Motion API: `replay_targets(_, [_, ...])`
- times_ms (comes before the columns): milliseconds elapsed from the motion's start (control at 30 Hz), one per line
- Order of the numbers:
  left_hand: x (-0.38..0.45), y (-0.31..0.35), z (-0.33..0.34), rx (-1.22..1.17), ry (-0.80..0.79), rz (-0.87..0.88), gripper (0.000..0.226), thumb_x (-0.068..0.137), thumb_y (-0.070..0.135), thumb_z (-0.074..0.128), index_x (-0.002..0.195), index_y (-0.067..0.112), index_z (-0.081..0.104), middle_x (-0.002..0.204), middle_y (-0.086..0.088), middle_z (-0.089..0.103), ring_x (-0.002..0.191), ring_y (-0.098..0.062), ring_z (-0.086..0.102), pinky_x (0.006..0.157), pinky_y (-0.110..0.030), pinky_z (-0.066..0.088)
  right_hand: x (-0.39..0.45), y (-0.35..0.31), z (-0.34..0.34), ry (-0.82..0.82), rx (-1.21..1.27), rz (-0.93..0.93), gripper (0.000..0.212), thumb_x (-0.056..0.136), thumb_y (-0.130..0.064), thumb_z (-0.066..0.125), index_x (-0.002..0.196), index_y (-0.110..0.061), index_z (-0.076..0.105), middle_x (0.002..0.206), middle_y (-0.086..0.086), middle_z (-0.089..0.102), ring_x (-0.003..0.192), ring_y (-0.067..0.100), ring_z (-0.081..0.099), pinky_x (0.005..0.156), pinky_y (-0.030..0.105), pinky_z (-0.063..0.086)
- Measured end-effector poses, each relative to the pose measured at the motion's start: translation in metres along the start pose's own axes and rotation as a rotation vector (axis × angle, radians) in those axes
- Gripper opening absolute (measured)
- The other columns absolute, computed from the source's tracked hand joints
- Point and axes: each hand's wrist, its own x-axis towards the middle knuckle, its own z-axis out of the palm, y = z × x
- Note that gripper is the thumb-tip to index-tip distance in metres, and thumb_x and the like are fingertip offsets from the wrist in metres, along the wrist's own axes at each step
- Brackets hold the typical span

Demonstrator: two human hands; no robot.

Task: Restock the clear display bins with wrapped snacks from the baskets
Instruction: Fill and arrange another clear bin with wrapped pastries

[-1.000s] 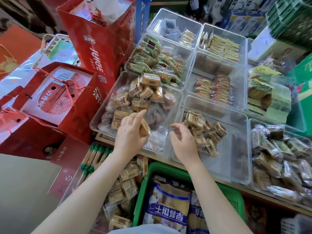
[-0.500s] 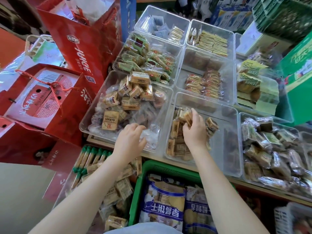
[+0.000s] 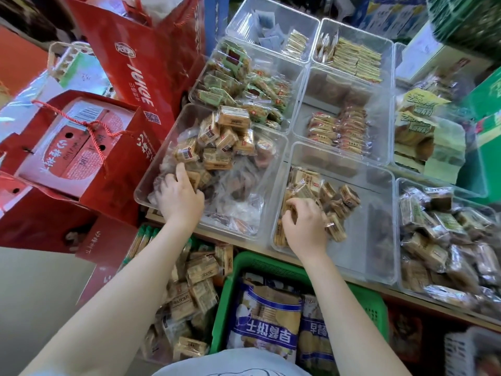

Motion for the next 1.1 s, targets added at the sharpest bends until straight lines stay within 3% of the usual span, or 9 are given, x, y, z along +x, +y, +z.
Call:
replay_targets(100, [-0.007,0.013,-0.014,-0.184,0.068,0.203,0.075,0.081,0.031,0.073,0.143,0.016,0.035,0.119,-0.013,0.060,0.109,-0.031,0.054,0.094,-0.045,0.040,-0.008,-0.017,-0.009,-0.124,0.172,-0.025,0.021,0.100,-0.015,0.051,0.111,-0.014,0.068,0.091,-0.007,0.066,0.077,0.002,0.058,0.067,0.010,0.039])
replay_targets(233, [-0.057,0.052,-0.021,-0.402,-0.025,0.658,0.075,0.075,0.024,0.076,0.141,0.021,0.040,0.117,-0.003,0.064,0.104,-0.023,0.057,0.091,-0.041,0.046,-0.019,-0.036,-0.020,-0.241,0.670,0.155,0.030,0.100,-0.038,0.057,0.128,-0.029,0.053,0.102,-0.007,0.068,0.090,0.013,0.069,0.078,0.031,0.058])
replay_targets(333, [-0.086,0.073,-0.013,-0.462,-0.072,0.826,0.068,0.080,0.035,0.064,0.143,0.021,0.042,0.125,0.001,0.063,0.113,-0.018,0.056,0.098,-0.036,0.043,-0.020,-0.030,-0.029,-0.257,0.793,0.245,0.033,0.096,-0.031,0.066,0.126,-0.028,0.056,0.106,-0.005,0.071,0.096,0.019,0.070,0.082,0.040,0.060])
replay_targets(500, [-0.079,0.067,0.004,-0.357,-0.171,0.735,0.067,0.091,0.029,0.063,0.152,0.019,0.035,0.148,-0.002,0.045,0.132,-0.019,0.043,0.107,-0.034,0.037,-0.008,0.010,-0.048,0.073,0.469,0.283,0.038,0.097,-0.025,0.063,0.134,-0.027,0.053,0.110,-0.016,0.063,0.096,0.000,0.060,0.080,0.025,0.048])
replay_targets(600, [-0.070,0.060,0.009,-0.253,-0.239,0.663,0.063,0.094,0.028,0.059,0.151,0.019,0.035,0.148,-0.003,0.043,0.130,-0.022,0.044,0.104,-0.037,0.040,0.011,0.039,-0.051,0.265,0.207,0.314,0.049,0.101,-0.017,0.052,0.148,-0.021,0.040,0.138,0.003,0.054,0.119,0.020,0.056,0.092,0.031,0.047])
replay_targets(700, [-0.063,0.056,0.013,-0.178,-0.251,0.639,0.054,0.094,0.029,0.058,0.145,0.018,0.043,0.138,-0.005,0.051,0.121,-0.024,0.051,0.096,-0.038,0.043,0.027,0.058,-0.040,-0.014,0.072,0.340,0.057,0.100,-0.018,0.049,0.154,-0.019,0.031,0.154,0.009,0.037,0.139,0.026,0.039,0.112,0.045,0.040])
replay_targets(800, [-0.052,0.051,0.015,-0.167,-0.237,0.612,0.041,0.094,0.025,0.058,0.134,0.016,0.057,0.124,-0.005,0.061,0.113,-0.026,0.056,0.091,-0.039,0.046,0.029,0.059,-0.033,-0.340,-0.013,0.350,0.050,0.099,-0.026,0.050,0.148,-0.017,0.042,0.142,0.008,0.051,0.124,0.027,0.050,0.102,0.046,0.047])
replay_targets(967, [-0.013,0.046,0.010,-0.172,0.031,0.566,0.025,0.085,0.014,0.064,0.109,0.008,0.067,0.108,-0.011,0.063,0.097,-0.032,0.059,0.077,-0.045,0.052,0.038,0.033,-0.026,-0.055,-0.176,0.152,0.040,0.096,-0.020,0.050,0.135,-0.013,0.052,0.131,0.010,0.051,0.125,0.028,0.044,0.107,0.047,0.038])
replay_targets(1100, [0.030,0.053,0.000,0.094,0.134,0.462,0.058,0.083,0.019,0.065,0.137,0.012,0.047,0.136,-0.017,0.050,0.125,-0.035,0.047,0.101,-0.048,0.042,0.058,0.001,-0.015,-0.043,-0.159,-0.046,0.032,0.095,-0.016,0.053,0.126,-0.011,0.059,0.123,0.010,0.055,0.118,0.027,0.048,0.102,0.043,0.036])
